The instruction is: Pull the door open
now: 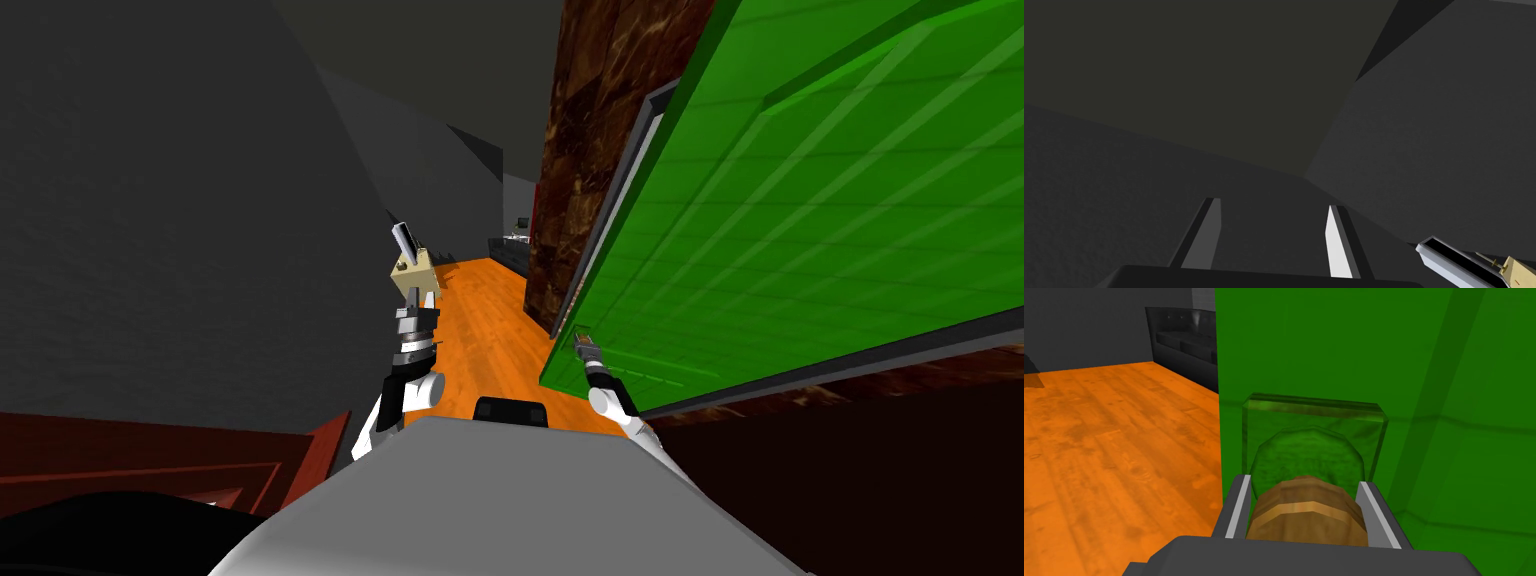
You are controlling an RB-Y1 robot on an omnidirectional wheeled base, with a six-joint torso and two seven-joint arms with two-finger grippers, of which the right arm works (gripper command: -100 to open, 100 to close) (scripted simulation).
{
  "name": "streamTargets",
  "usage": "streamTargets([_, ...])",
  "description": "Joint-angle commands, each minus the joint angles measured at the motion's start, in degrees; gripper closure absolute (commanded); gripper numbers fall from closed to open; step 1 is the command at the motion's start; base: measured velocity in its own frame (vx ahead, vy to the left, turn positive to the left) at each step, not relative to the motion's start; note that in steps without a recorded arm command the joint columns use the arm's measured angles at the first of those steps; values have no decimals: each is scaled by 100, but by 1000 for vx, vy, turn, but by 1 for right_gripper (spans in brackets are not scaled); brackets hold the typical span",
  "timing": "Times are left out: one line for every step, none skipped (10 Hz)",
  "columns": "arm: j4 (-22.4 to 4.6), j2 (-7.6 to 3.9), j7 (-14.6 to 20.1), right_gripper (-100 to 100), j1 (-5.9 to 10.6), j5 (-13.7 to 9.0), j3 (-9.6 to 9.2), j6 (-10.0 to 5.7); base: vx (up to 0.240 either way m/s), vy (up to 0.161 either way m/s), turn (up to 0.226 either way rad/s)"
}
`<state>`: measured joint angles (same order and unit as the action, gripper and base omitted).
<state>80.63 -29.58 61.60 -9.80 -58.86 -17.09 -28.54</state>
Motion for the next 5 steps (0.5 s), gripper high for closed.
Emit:
streamTargets([97,-244,186,100,-122,109,-109,-214,52,-21,-52])
streamTargets([197,-371,294,100,-230,181,-224,-311,38,7,-87])
streamTargets([303,-504,406,100,-343,256,-345,-413,25,15,-89])
streamTargets([411,-641,521,100,-460,334,-469,-517,17,12,-86])
streamTargets([520,-780,639,100,-578,413,-595,-623,10,11,-74])
